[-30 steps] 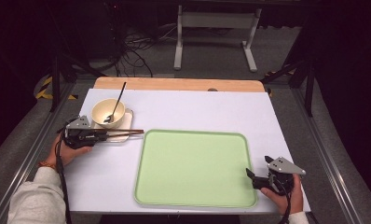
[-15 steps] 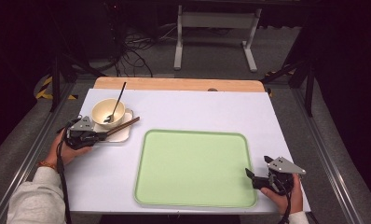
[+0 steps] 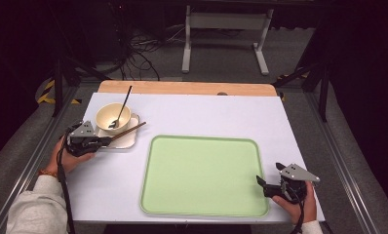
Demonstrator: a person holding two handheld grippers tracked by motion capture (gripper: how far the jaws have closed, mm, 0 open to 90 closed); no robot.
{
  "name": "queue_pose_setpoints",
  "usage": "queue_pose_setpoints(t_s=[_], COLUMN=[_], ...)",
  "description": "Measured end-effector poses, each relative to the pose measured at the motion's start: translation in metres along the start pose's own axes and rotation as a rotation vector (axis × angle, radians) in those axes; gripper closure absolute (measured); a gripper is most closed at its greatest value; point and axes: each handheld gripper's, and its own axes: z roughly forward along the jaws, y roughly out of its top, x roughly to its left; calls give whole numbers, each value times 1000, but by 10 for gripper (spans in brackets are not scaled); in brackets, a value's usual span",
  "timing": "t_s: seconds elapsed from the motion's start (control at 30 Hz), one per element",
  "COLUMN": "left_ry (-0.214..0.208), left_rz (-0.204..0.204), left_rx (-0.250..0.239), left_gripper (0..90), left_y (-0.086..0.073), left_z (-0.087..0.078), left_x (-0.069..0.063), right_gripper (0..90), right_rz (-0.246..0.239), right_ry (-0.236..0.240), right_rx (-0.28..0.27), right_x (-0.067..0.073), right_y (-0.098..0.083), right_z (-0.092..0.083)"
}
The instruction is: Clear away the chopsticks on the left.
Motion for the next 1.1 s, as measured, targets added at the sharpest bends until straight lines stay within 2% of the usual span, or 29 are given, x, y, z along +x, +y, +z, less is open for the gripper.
queue_pose_setpoints(t_s=[0.17, 0.33, 0.47, 0.5, 0.67, 0.77, 0.93, 1.1], left_ry=[-4, -22, -47, -69, -118, -125, -167, -190], left_rz=[-3, 21, 30, 30, 36, 83, 121, 131], left_rx=[-16, -52, -71, -86, -101, -92, -103, -100], left_gripper=[854, 854, 855, 855, 854, 855, 855, 855], left_y=[5, 15, 23, 28, 38, 47, 63, 71], left_z=[-8, -17, -20, -21, -20, -17, -12, -7], left_x=[-8, -24, -34, -40, -52, -65, -84, -96], right_gripper=[146, 145, 145, 145, 145, 145, 146, 145], right_rz=[0, -5, -7, -8, -7, -12, -7, -5], right_ry=[-1, 1, 2, 6, 9, 9, 8, 6], right_rx=[-2, -6, -9, -12, -14, -12, -16, -19], right_x=[0, 1, 1, 1, 1, 2, 1, 1], right_y=[0, 1, 2, 3, 3, 3, 4, 3], right_z=[-1, 0, 0, 0, 1, 1, 0, -2])
